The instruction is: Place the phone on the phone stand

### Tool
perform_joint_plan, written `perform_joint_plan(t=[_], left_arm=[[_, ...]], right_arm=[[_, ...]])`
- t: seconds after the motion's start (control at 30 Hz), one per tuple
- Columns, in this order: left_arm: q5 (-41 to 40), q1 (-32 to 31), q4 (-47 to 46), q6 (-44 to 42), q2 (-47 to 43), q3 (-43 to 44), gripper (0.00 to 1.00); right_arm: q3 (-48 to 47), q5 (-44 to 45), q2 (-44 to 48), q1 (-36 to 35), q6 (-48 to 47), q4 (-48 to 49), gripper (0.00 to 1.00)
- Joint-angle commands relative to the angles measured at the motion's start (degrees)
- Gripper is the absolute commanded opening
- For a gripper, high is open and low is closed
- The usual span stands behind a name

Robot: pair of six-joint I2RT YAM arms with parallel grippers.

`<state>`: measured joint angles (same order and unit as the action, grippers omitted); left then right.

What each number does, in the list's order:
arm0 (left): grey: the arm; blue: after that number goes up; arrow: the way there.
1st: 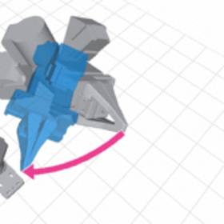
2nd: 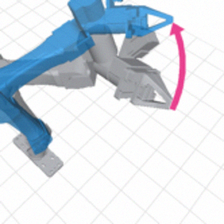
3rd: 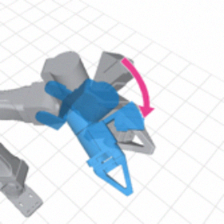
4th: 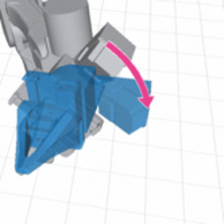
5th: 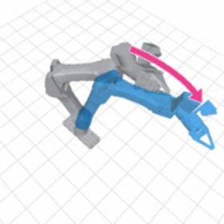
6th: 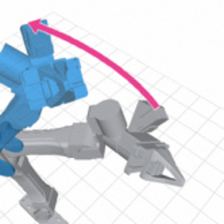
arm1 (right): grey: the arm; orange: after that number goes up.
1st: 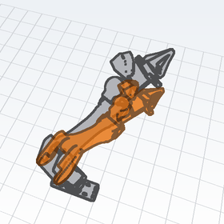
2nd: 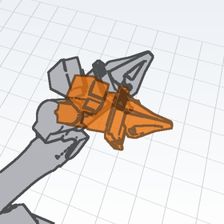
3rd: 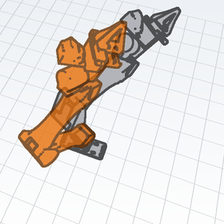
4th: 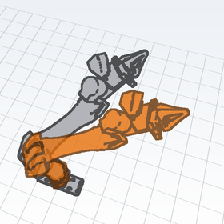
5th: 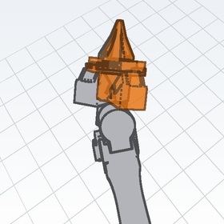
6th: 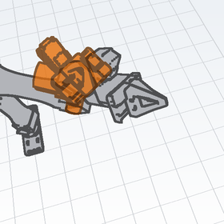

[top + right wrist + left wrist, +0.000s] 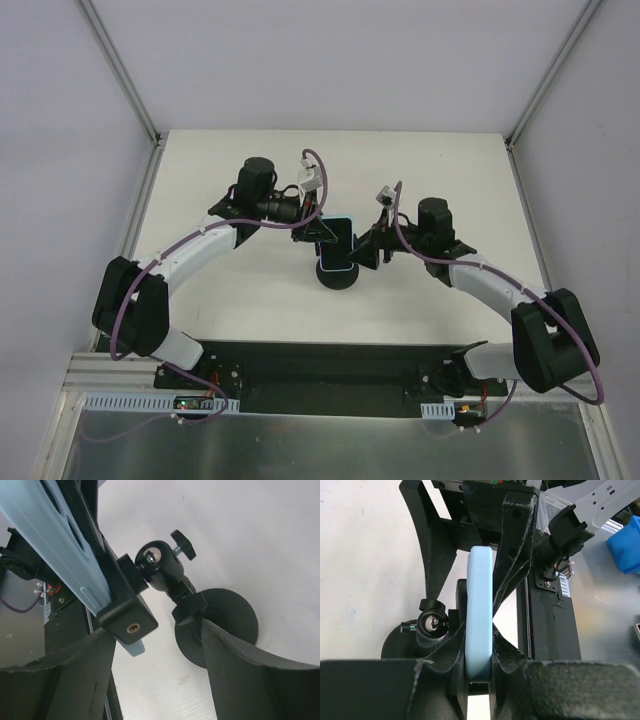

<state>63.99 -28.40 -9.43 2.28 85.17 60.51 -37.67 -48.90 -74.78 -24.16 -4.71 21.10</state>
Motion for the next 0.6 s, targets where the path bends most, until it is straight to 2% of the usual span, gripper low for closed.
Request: perform_joint_plan(t=[0.0,0.2,0.3,0.37,0.43,0.57], left_arm=[[5.4,-0.1,-0.9,0.5,-0.5,1.7,0.00],[2.5,-0.1,1.8,-0.7,-0.5,3.6,0.00],[2.7,-0.1,2.0,-0.9,-0.5,3.7,0.00],[2.7,-0.1,1.9,-1.0,-0.5,3.5,0.00],[2.8,-0.1,2.1,-1.1,-0.6,3.5,0.00],[3.7,-0.1,2.4,-1.6,-0.5,3.4,0.00]], right_arm=[[-4.6,-4.6,-2.1,-1.3,-0.6,7.8,0.69],[-8.1,-7.3,-5.1,-2.6,0.3,6.4,0.57],[-8.2,-7.2,-5.6,-2.9,0.1,6.4,0.55],[-8.1,-5.6,-4.6,-3.0,-0.5,6.1,0.58],[-8.0,-3.1,-2.3,-3.0,-2.0,2.7,0.70],[-8.9,3.3,2.2,-3.0,-8.3,-6.8,0.76]])
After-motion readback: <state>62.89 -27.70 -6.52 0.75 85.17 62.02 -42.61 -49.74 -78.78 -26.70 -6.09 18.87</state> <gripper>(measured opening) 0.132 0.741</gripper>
